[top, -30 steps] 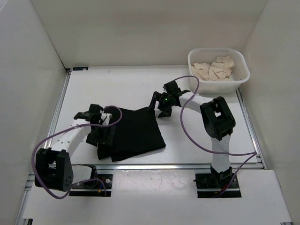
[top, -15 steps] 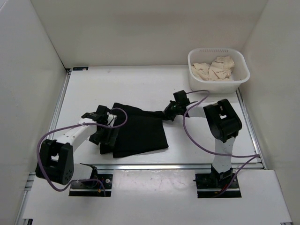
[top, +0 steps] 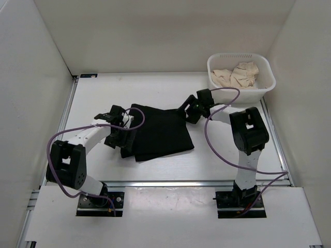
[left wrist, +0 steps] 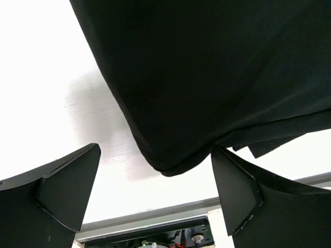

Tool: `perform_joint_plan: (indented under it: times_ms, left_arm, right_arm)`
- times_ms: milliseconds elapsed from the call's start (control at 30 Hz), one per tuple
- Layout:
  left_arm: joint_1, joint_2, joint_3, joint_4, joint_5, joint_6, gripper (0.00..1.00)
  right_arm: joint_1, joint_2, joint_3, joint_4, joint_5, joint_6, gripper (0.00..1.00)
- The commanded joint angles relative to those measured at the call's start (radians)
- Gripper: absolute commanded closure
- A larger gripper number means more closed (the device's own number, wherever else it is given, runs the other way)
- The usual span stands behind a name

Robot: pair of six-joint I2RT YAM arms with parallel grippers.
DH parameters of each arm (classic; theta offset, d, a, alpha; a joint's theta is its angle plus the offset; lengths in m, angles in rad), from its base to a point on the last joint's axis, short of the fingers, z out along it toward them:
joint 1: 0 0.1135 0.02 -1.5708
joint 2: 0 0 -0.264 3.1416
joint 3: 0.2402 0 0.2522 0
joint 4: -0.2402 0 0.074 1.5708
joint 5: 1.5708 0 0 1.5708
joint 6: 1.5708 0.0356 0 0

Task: Fold and stack the trousers
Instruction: Fold the trousers

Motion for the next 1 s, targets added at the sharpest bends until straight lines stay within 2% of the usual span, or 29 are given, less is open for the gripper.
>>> perform_joint_plan:
  times_ms: [0, 33, 67, 167, 267, 333, 433, 533, 700, 867, 967]
  left_arm:
    - [-0.004, -0.042, 0.026, -0.003, 0.02, 0.0, 0.0]
    - [-0.004, -0.051, 0.026, -0.015, 0.02, 0.0, 0.0]
    - [-0.004, -0.077, 0.037, -0.027, 0.008, 0.0, 0.0]
    - [0.018, -0.141, 0.072, -0.04, -0.022, 0.0, 0.0]
    - [0.094, -0.209, 0.129, -0.04, -0.051, 0.0, 0.0]
    - [0.188, -0.241, 0.162, -0.04, -0.095, 0.0, 0.0]
    - [0.318, -0.289, 0.181, -0.049, -0.195, 0.0, 0.0]
    - [0.395, -0.3, 0.192, -0.113, -0.249, 0.0, 0.0]
    - [0.44, -0.325, 0.144, -0.163, -0.39, 0.0, 0.0]
    - [0.527, -0.387, 0.153, -0.163, -0.304, 0.0, 0.0]
    - [0.536, -0.387, 0.176, -0.163, -0.269, 0.0, 0.0]
  right_arm:
    - [-0.013, -0.05, 0.049, -0.105, 0.02, -0.142, 0.16]
    - [-0.013, -0.085, 0.065, -0.141, 0.02, -0.174, 0.05]
    - [-0.013, -0.105, 0.1, -0.188, 0.049, -0.237, 0.01]
    - [-0.004, -0.204, 0.186, -0.392, 0.109, -0.37, 0.01]
    - [-0.004, -0.304, 0.25, -0.607, 0.155, -0.496, 0.01]
    - [-0.013, -0.367, 0.293, -0.716, 0.182, -0.532, 0.01]
    - [-0.06, -0.463, 0.268, -0.906, 0.193, -0.575, 0.01]
    - [-0.076, -0.585, 0.2, -0.949, 0.268, -0.595, 0.01]
    - [-0.105, -0.747, 0.057, -0.959, 0.353, -0.595, 0.01]
    - [-0.105, -0.792, 0.025, -0.959, 0.383, -0.595, 0.01]
    - [-0.105, -0.801, 0.014, -0.95, 0.383, -0.595, 0.01]
